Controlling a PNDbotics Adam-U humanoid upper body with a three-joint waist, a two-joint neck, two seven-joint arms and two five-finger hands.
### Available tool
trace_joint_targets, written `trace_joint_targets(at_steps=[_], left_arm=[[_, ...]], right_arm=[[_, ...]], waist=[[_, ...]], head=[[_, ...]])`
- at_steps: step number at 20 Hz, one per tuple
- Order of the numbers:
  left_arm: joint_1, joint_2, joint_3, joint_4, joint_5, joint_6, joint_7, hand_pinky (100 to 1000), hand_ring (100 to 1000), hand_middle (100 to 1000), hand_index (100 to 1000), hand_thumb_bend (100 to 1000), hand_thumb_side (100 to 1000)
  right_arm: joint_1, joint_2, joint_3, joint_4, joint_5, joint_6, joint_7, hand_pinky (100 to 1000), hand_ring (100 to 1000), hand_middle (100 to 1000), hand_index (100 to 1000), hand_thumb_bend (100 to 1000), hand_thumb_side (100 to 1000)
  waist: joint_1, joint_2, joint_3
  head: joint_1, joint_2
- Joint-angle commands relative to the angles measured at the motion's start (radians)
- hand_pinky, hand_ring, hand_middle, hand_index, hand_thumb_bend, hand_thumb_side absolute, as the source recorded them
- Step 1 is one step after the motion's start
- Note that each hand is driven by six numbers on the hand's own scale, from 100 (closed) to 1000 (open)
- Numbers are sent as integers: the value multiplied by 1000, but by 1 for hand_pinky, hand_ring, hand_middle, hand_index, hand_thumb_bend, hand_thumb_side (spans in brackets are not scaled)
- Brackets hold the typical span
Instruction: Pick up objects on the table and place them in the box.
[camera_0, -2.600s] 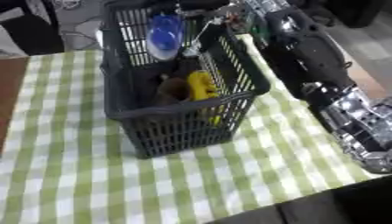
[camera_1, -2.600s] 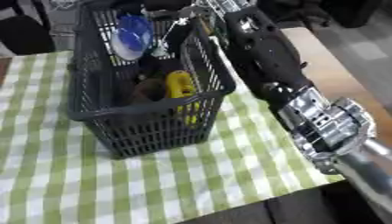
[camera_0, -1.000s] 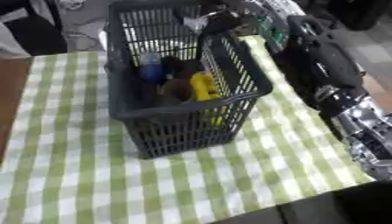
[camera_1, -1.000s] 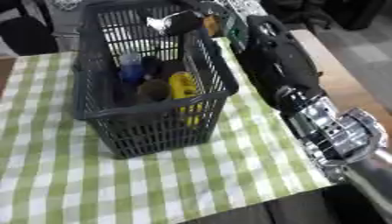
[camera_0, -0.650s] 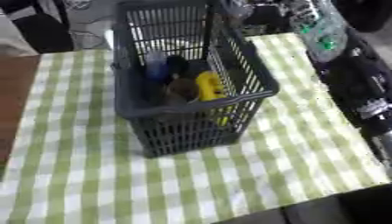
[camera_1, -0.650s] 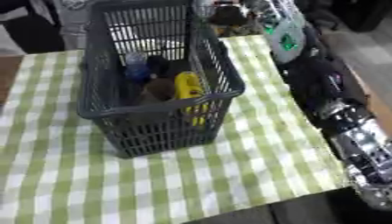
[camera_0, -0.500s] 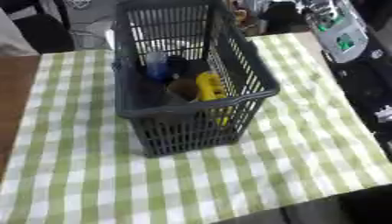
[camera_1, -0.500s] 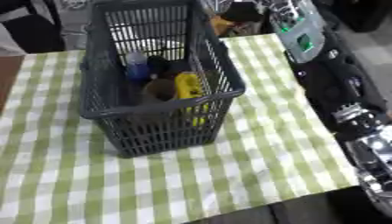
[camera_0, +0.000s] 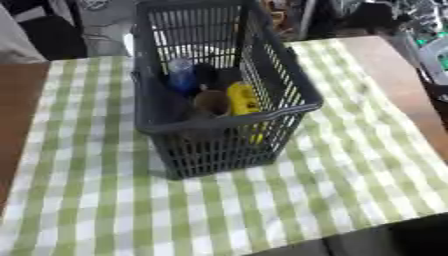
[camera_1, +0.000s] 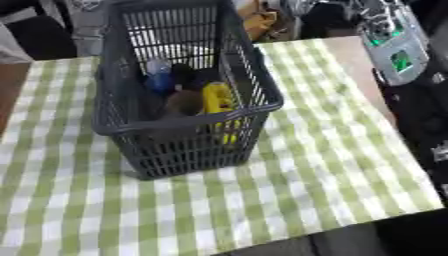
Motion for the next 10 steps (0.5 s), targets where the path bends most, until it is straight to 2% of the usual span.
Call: trace_joint_targets(at_steps=[1,2,3,4,5,6,7,8,9,10], left_arm=[[-13,26,9,-16,0,-1,4,466,704,647,758,491,691],[-13,26,10,-16,0,-1,4,466,704,648,758,490,692],[-13,26,9,-16,0,-1,4,466,704,648,758,490,692],[-12,26,10,-16,0,0,4,466,704,647,758,489,692],[-11,26,10,-16,0,0,4,466,704,647,758,489,692],[-10,26,11,-16,-1,0,4,465,704,647,758,489,693],[-9,26,11,-15,-1,0,5,465,705,647,758,489,693],[-9,26,12,-15,0,0,5,465,705,647,758,482,696],[-9,25,12,-15,0,0,6,465,705,647,758,482,696],[-8,25,12,-15,0,0,6,465,705,647,758,481,697]], right_arm=[[8,-37,-44,-14,-17,32,-55,438,490,516,561,100,283],[19,-37,-46,-9,-35,43,-62,600,657,748,912,100,410],[32,-36,-45,-1,-56,52,-33,600,657,752,912,100,429],[41,-36,-49,3,-81,58,6,629,692,799,982,100,448],[48,-37,-58,3,-108,62,42,629,692,799,982,100,448],[53,-39,-67,2,-132,67,71,615,671,782,922,100,277],[60,-39,-82,3,-154,81,88,595,646,755,837,100,323],[65,-40,-95,1,-170,96,97,551,596,683,743,100,457],[71,-40,-107,-1,-182,112,95,551,596,683,743,100,457],[74,-40,-113,-4,-189,123,89,515,568,633,654,100,525]], waist=[[-12,-5,0],[-12,-5,1],[-12,-6,2],[-12,-7,3],[-12,-8,4],[-12,-8,4],[-12,-7,5],[-11,-7,5],[-11,-7,5],[-11,-7,5]], head=[[4,2],[4,1],[5,2],[6,3],[8,4],[9,4],[12,5],[13,5],[14,5],[15,5]])
